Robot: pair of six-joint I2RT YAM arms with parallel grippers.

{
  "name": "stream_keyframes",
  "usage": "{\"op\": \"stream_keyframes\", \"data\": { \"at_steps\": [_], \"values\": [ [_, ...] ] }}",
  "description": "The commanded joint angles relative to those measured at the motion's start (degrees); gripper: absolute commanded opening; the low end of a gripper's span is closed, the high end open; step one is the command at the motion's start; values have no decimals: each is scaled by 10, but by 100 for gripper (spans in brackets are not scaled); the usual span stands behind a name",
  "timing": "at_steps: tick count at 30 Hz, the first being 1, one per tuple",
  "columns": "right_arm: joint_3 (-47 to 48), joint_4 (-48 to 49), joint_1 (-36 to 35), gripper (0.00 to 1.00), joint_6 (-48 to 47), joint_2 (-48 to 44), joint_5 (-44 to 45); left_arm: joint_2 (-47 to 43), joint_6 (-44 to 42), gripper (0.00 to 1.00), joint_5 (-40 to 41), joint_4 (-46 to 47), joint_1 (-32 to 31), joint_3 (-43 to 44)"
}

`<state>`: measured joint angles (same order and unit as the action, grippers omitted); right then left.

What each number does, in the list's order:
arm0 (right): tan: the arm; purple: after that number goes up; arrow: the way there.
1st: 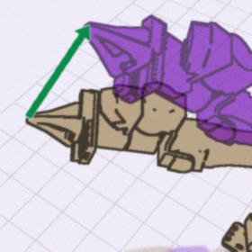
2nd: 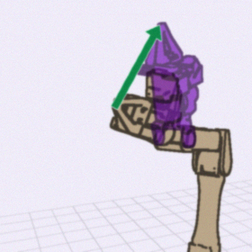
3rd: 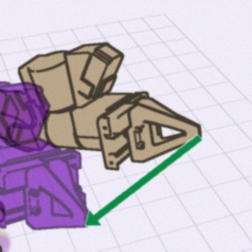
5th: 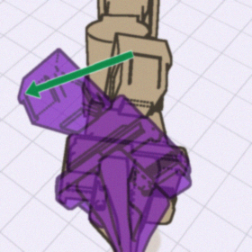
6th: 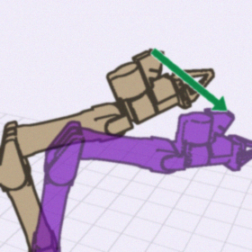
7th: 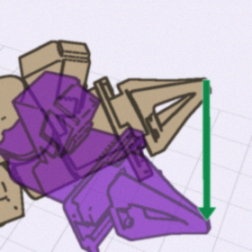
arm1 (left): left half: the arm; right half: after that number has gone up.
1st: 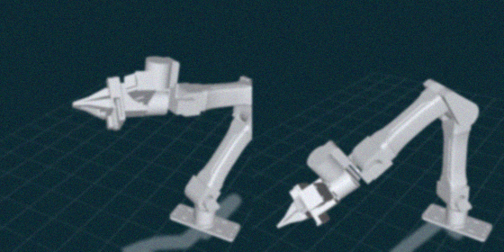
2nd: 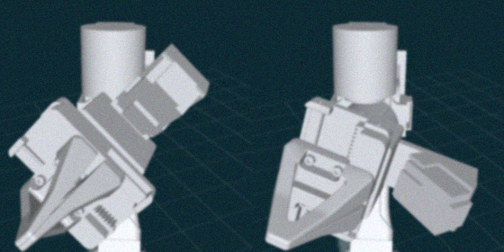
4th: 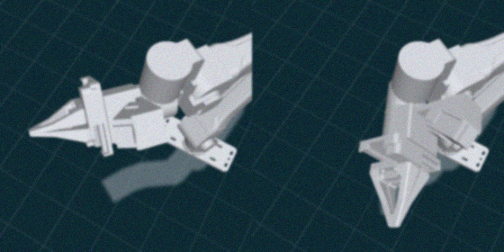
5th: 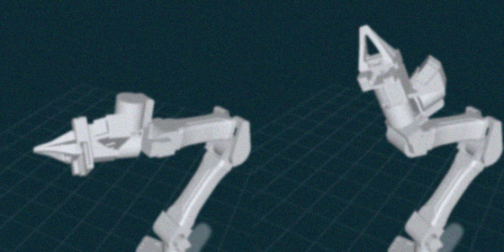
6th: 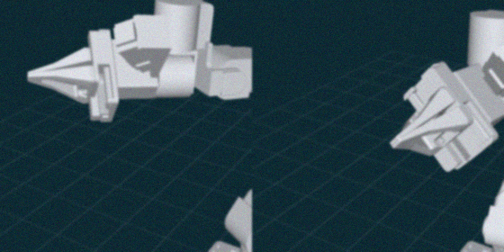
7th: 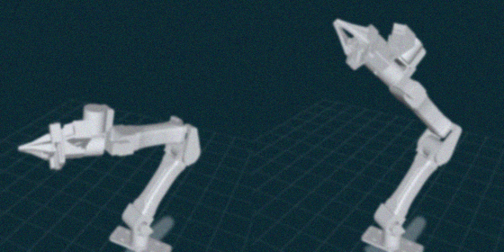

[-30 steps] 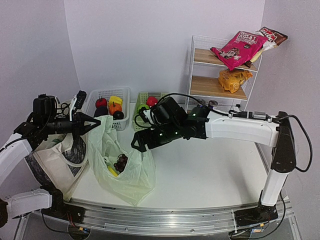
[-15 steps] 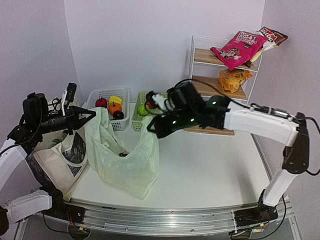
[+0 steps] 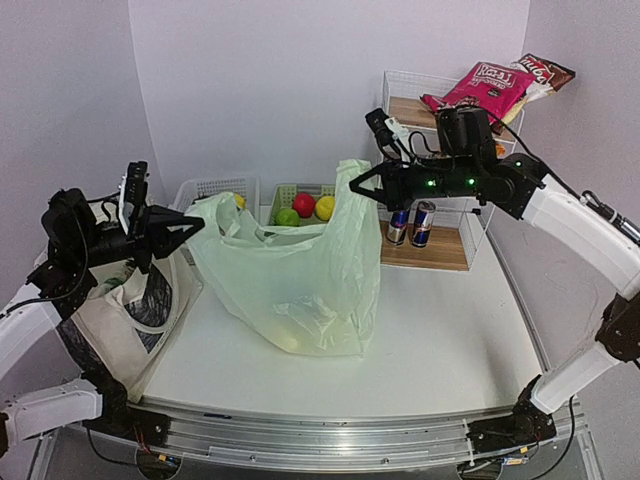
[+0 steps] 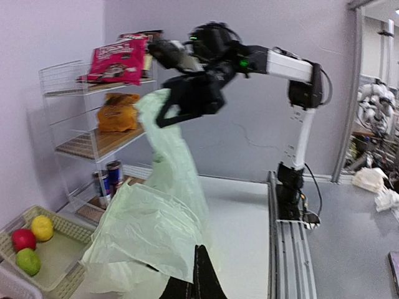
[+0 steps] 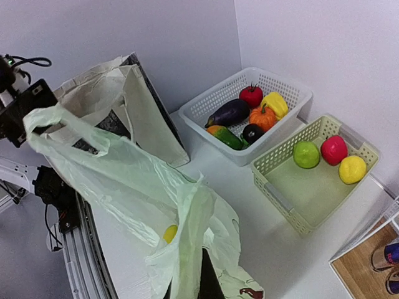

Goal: Place the mixed food into the grocery bags and tie them

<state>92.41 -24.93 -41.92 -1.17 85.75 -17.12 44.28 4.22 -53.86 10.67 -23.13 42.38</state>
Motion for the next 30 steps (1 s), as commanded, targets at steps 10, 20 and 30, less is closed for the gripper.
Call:
{"op": "stream_keyframes", "data": {
  "at_steps": [10, 20, 30],
  "values": [
    [62, -60, 110, 9, 0, 57, -162, 50, -129, 0, 101, 124, -166, -37],
    [112, -105, 110, 89, 63, -35, 2, 73, -234, 0, 106, 134, -172, -64],
    [311, -206, -93, 91, -7, 120, -29, 79, -338, 0, 67, 99, -172, -69]
  ]
}}
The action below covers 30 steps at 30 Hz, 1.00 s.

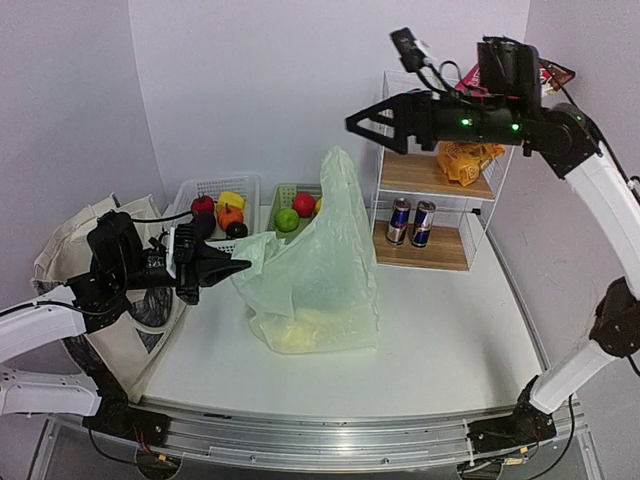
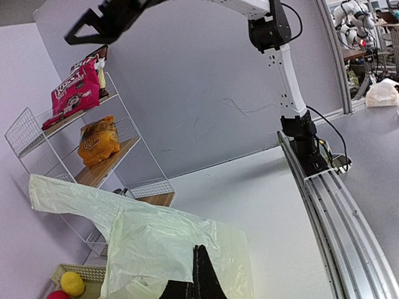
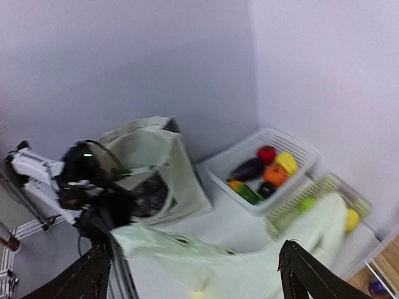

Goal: Place the mixed food into the grocery bags and tie them

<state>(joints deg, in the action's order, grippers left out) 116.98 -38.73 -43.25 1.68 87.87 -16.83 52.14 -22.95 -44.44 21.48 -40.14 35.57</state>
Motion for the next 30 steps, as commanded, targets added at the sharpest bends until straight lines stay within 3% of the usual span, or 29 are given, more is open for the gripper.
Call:
{"op": "stream_keyframes", "data": {
  "at_steps": [1, 10, 17, 25, 28, 30],
  "values": [
    [81, -69, -88, 92, -16, 126, -48, -1, -79, 0, -29, -15, -2, -2],
    [109, -71, -132, 95, 48, 216, -78, -6, -166, 0, -41, -54, -3, -16],
    [70, -68, -146, 94, 91, 242, -128, 1, -161, 0, -33, -47, -4, -14],
    [25, -62, -150, 93, 65, 249, -94, -6, -163, 0, -34, -58, -4, -14],
    [29, -50, -150, 85, 65, 257, -107, -7, -163, 0, -31, -61, -4, -11],
    [24, -47, -150, 69, 65, 257, -113, -7, -163, 0, -28, -61, -4, -10]
  ]
}}
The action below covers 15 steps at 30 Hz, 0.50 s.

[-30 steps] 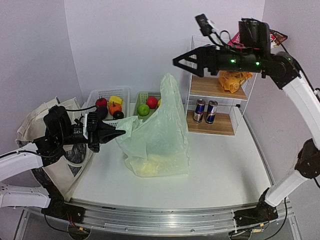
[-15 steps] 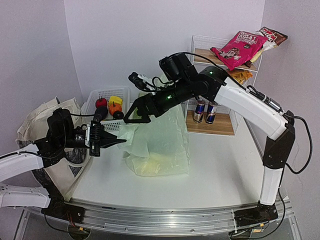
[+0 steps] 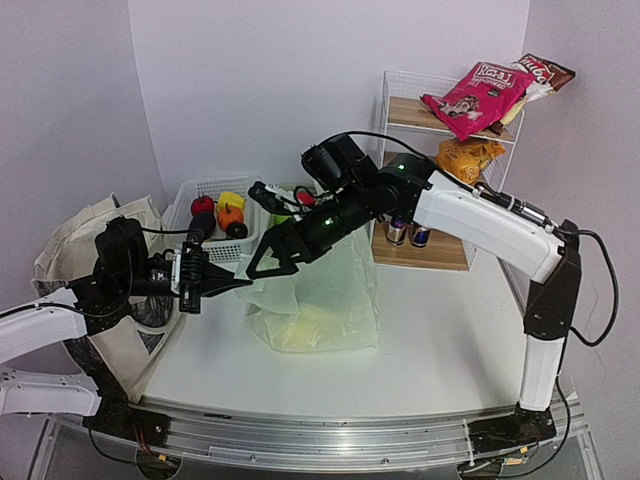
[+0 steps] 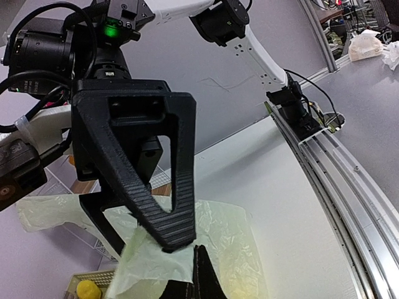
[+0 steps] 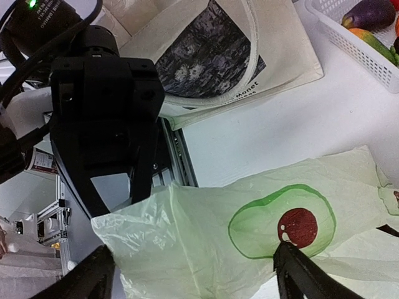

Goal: Place the mixed food into the grocery bags and tie them

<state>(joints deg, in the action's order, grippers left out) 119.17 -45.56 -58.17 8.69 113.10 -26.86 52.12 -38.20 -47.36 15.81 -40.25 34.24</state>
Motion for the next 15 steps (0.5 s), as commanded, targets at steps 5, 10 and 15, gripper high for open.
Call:
{"op": "stream_keyframes", "data": {
  "at_steps": [5, 10, 15],
  "values": [
    [-22, 47, -2, 26, -16, -5, -5, -10, -12, 0, 2, -9, -3, 3],
    [-19, 77, -1, 0, -41, -17, 28, -14, -10, 0, 3, -25, -3, 5],
    [-41, 148, -1, 0, -74, -53, 52, -29, 13, 12, 22, -53, -3, 10]
  ]
}}
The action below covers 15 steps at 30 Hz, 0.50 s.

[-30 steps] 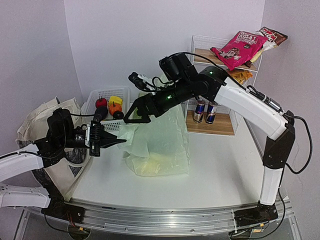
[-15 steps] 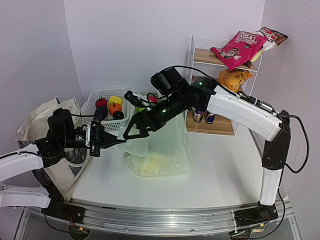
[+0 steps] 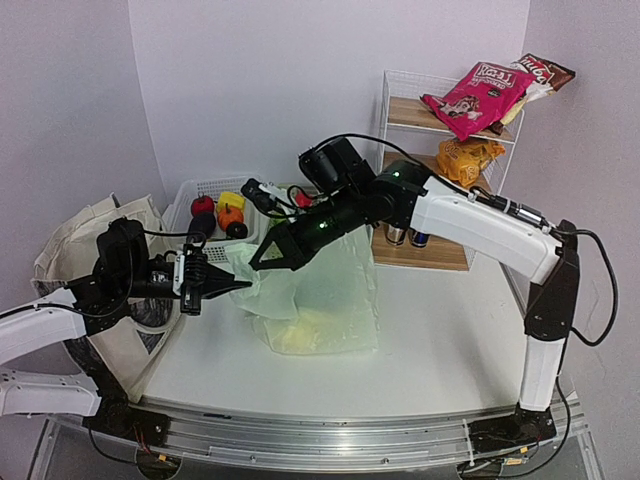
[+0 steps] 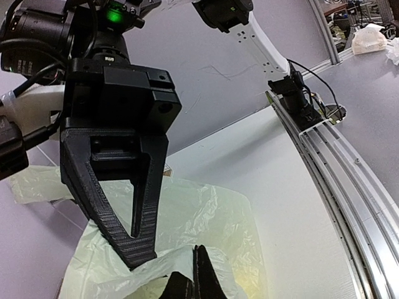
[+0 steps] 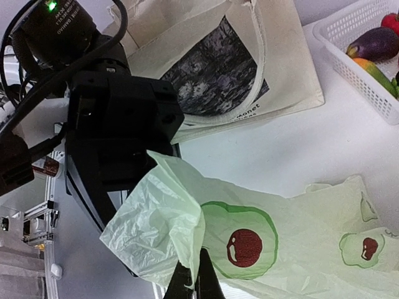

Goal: Place the mixed food into the grocery bags and tie them

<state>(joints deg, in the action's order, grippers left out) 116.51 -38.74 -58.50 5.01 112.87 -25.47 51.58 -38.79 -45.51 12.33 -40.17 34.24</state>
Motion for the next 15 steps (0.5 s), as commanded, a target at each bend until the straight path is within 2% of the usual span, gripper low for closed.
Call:
{"op": "stream_keyframes", "data": {
  "at_steps": [1, 3, 6, 9, 15],
  "values": [
    [-19, 92, 2, 0, -45, -59, 42, -26, 29, 22, 17, -23, -4, 13],
    [-25, 100, 2, 0, -70, -74, 54, -30, 54, 43, 52, -38, -4, 26],
    [-41, 108, 2, 0, -96, -100, 65, -42, 82, 62, 96, -61, -4, 49],
    [-55, 116, 2, 0, -117, -125, 65, -60, 126, 73, 109, -76, -4, 68],
    [-70, 135, -5, 0, -149, -167, 58, -49, 215, 88, 97, -93, -4, 99]
  ]
}}
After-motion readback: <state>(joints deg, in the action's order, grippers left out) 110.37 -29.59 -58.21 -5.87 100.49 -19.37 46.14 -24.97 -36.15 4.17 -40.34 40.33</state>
